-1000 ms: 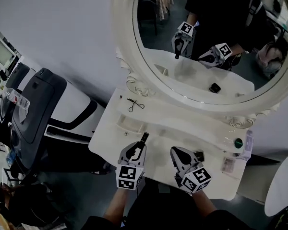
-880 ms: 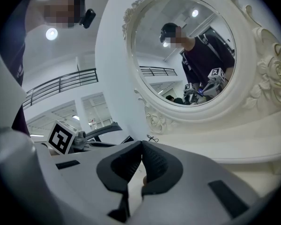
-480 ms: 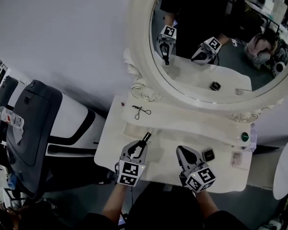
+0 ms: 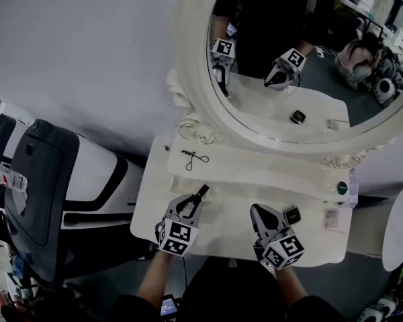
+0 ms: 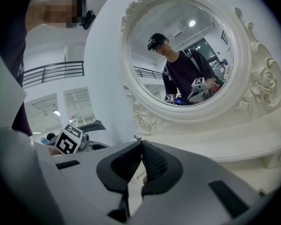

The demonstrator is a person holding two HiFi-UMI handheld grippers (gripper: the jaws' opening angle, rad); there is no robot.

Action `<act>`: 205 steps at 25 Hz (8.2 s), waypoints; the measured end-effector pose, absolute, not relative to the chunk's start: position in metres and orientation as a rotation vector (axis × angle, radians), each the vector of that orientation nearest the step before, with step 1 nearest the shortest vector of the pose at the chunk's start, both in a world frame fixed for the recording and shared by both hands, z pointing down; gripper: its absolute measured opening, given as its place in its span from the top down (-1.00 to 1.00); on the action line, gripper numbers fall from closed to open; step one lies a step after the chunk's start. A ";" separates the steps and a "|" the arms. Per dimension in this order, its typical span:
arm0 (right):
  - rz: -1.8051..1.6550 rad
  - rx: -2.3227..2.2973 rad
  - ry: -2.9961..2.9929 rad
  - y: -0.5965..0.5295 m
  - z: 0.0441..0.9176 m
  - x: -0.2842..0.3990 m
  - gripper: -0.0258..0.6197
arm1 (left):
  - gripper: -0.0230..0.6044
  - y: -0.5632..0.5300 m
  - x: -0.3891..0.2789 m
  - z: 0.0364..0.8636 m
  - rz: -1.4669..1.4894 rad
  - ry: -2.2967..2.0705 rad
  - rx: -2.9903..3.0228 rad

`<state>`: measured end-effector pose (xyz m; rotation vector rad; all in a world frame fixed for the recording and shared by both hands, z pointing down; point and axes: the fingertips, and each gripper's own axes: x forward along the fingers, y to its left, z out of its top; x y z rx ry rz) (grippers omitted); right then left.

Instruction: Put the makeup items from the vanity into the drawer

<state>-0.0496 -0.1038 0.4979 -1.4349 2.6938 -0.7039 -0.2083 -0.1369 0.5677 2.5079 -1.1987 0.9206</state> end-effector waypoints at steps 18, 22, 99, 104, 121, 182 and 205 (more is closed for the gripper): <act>-0.792 -1.452 2.693 -0.105 0.524 -0.062 0.84 | 0.60 -0.159 -0.225 0.606 1.334 -0.884 2.560; -0.801 -1.466 2.684 -0.106 0.527 -0.058 0.84 | 0.59 -0.162 -0.226 0.607 1.314 -0.906 2.547; -0.877 -1.898 2.710 -0.045 0.586 0.141 0.25 | 0.88 -0.074 0.032 0.531 0.535 -0.899 2.618; -0.879 -1.941 2.776 -0.050 0.601 0.146 0.16 | 0.88 -0.077 0.029 0.540 0.559 -0.914 2.596; -0.997 -2.057 2.952 -0.062 0.674 0.143 -0.08 | 0.88 -0.078 0.028 0.577 0.636 -0.893 2.542; -0.527 -1.874 2.781 -0.051 0.508 0.103 -0.08 | 0.88 -0.056 -0.016 0.479 0.377 -1.174 2.610; -0.353 -1.071 3.210 -0.037 0.489 -0.054 -0.08 | 0.88 0.012 -0.157 0.488 0.297 -1.783 2.162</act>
